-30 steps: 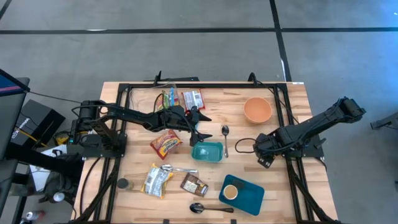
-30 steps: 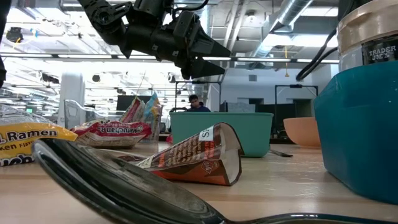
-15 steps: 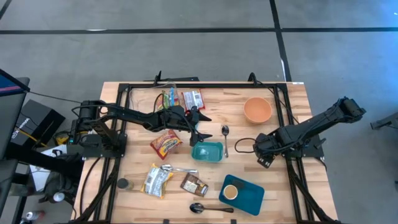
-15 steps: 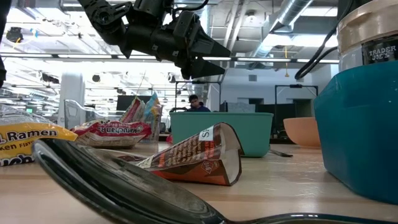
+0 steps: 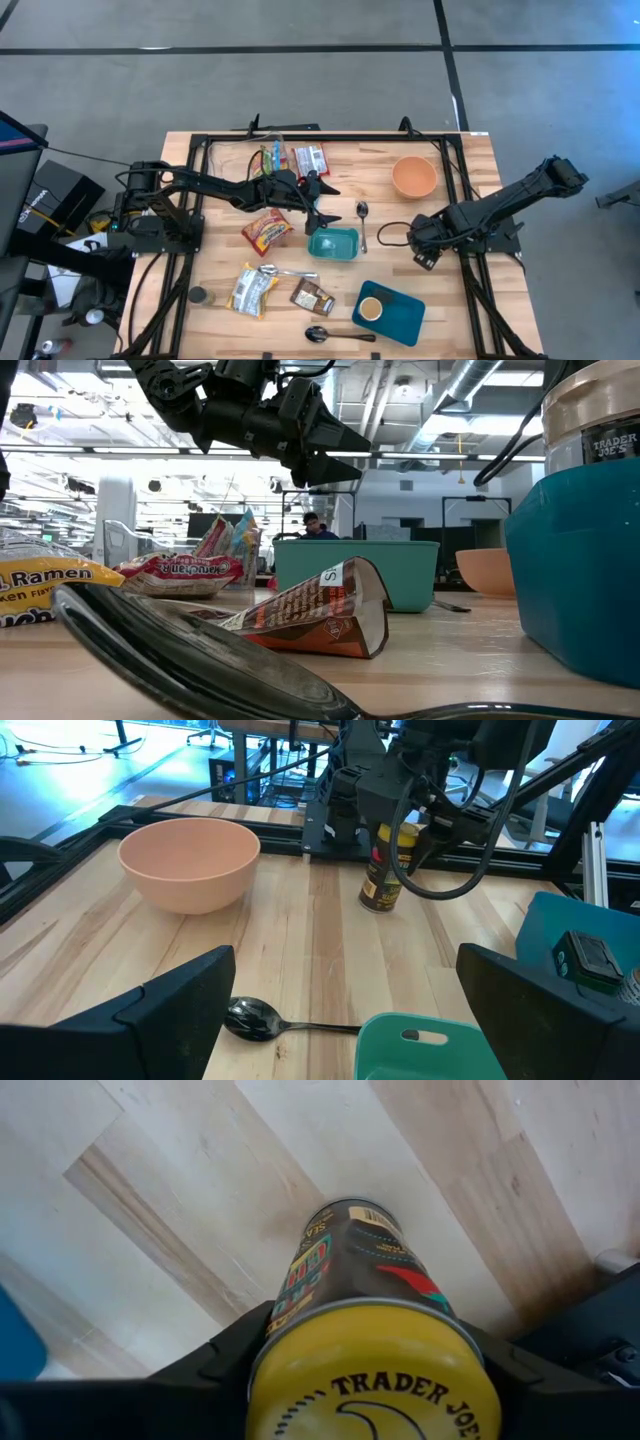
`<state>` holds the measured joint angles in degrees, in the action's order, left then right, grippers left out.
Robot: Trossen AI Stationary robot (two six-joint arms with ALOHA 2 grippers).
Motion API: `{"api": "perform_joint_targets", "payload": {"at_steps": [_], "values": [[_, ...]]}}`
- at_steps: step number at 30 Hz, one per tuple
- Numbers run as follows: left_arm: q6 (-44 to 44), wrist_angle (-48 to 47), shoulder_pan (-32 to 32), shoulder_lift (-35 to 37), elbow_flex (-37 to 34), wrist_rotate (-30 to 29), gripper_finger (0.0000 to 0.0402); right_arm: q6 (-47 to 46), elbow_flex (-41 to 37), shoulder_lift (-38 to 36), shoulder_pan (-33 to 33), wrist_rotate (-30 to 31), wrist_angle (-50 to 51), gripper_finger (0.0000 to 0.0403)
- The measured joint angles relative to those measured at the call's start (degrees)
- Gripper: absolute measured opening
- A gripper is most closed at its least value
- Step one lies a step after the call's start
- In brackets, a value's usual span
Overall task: Pick & Place Food Item
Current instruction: Put the yellow seasoning bottle into the blue bin
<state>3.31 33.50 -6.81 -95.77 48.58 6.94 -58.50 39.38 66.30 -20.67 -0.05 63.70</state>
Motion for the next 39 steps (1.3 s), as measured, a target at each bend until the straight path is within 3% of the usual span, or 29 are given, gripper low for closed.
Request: {"api": "perform_joint_targets", "payload": {"at_steps": [29, 39], "values": [[0.0, 0.0, 0.0, 0.0, 0.0, 0.0, 0.0374, 0.6, 0.2, 0.0, -0.1, 0.2, -0.1, 0.021], [0.0, 0.0, 0.0, 0.0, 0.0, 0.0, 0.0374, 0.5, 6.7, 0.1, -5.1, 1.3, 1.1, 0.0211]]}}
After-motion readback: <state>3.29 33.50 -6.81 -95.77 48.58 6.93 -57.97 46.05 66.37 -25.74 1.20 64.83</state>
